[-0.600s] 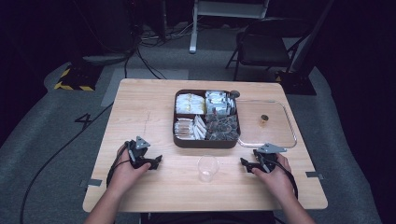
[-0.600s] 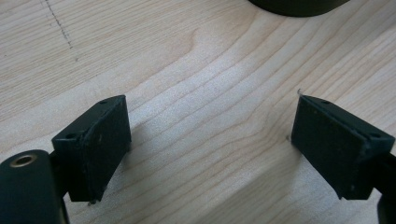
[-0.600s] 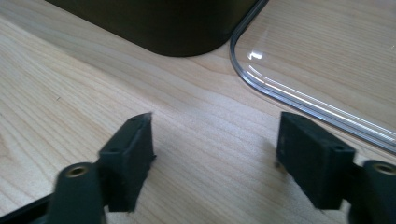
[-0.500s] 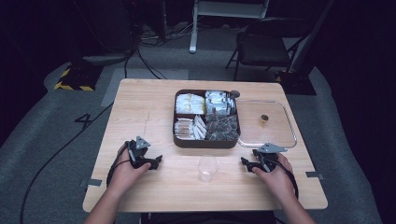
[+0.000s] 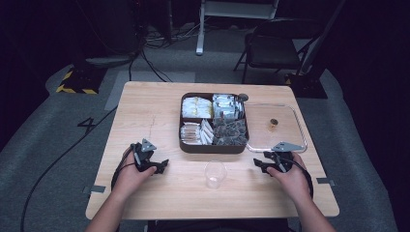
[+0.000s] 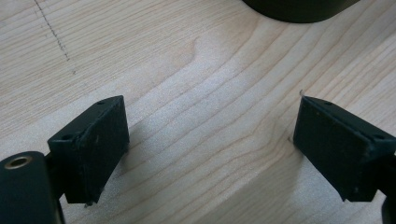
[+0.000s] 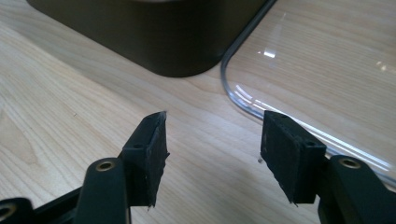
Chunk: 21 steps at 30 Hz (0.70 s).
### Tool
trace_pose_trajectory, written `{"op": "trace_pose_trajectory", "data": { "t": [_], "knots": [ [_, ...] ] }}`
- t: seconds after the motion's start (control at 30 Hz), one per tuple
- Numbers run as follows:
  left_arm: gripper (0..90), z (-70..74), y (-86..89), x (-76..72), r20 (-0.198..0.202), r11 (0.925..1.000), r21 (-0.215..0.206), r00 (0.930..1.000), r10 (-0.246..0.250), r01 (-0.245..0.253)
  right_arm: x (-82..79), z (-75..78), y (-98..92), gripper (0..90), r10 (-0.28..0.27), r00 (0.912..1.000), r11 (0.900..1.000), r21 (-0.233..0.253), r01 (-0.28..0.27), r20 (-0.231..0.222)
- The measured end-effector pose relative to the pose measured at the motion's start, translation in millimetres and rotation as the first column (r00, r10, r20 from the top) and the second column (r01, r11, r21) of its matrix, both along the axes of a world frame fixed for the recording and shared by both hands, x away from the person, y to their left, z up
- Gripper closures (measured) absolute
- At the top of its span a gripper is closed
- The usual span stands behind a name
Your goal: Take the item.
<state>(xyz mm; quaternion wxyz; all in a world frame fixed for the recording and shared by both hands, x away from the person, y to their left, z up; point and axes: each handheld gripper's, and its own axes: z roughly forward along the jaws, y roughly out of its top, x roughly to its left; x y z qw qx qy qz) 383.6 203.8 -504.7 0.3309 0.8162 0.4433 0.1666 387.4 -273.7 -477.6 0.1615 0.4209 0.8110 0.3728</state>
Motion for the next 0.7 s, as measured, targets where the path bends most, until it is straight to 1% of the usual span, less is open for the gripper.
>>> {"op": "trace_pose_trajectory", "data": {
  "t": [0.03,0.07,0.13,0.2,0.23,0.3,0.43,0.5,0.53,0.57,0.6,0.7],
  "knots": [
    [10.8,0.0,0.0,0.0,0.0,1.0,0.0,1.0,0.0,0.0,0.0,0.0,0.0,41.3,0.0,1.0,1.0,0.0,0.0,0.0],
    [10.8,0.0,-0.2,0.2,-0.001,1.0,0.0,1.0,0.001,-0.001,2.0,4.4,-3.1,41.3,0.004,0.9999,1.0,0.008,-0.004,0.01],
    [10.5,0.0,-0.8,2.2,-0.002,1.0,0.001,1.0,-0.003,0.003,4.6,9.8,-4.8,42.0,0.011,0.9998,1.0,0.02,-0.011,0.014],
    [10.4,0.0,-1.4,3.1,-0.001,1.0,0.0,1.0,0.001,-0.001,8.6,16.5,-6.6,42.1,0.027,0.9994,0.999,0.019,-0.027,0.023],
    [10.5,0.3,-1.3,3.0,-0.003,1.0,0.005,1.0,0.0,0.0,10.8,20.5,-7.4,42.3,0.035,0.9991,0.999,0.024,-0.036,0.026],
    [11.0,0.0,-1.6,2.4,0.0,1.0,0.0,1.0,0.004,-0.004,14.6,29.5,-9.0,42.5,0.048,0.9981,0.998,0.04,-0.049,0.038],
    [12.0,-0.1,-0.9,-1.4,0.004,0.9999,-0.002,0.9999,0.014,-0.014,21.4,47.5,-13.1,42.6,0.057,0.9972,0.996,0.072,-0.061,0.048],
    [12.3,0.0,-0.5,-2.2,0.003,0.9999,-0.001,0.9999,0.014,-0.014,24.7,55.7,-15.5,42.6,0.078,0.9948,0.994,0.074,-0.082,0.066],
    [12.4,0.1,-0.3,-2.3,0.003,0.9999,0.001,0.9999,0.013,-0.013,25.9,59.5,-16.6,42.6,0.08,0.9947,0.993,0.081,-0.085,0.065],
    [12.4,0.1,-0.3,-2.3,0.003,0.9999,0.001,0.9999,0.013,-0.013,25.9,59.5,-16.6,42.6,0.08,0.9947,0.993,0.081,-0.085,0.065],
    [12.4,0.2,-0.3,-2.4,0.001,0.9999,0.0,0.9999,0.012,-0.012,29.0,66.5,-19.4,42.4,0.097,0.9924,0.991,0.088,-0.103,0.077],
    [12.4,0.3,0.0,-2.3,0.001,0.9999,0.0,0.9999,0.012,-0.012,33.7,76.7,-24.2,42.8,0.114,0.9889,0.989,0.087,-0.123,0.095]
  ]
}}
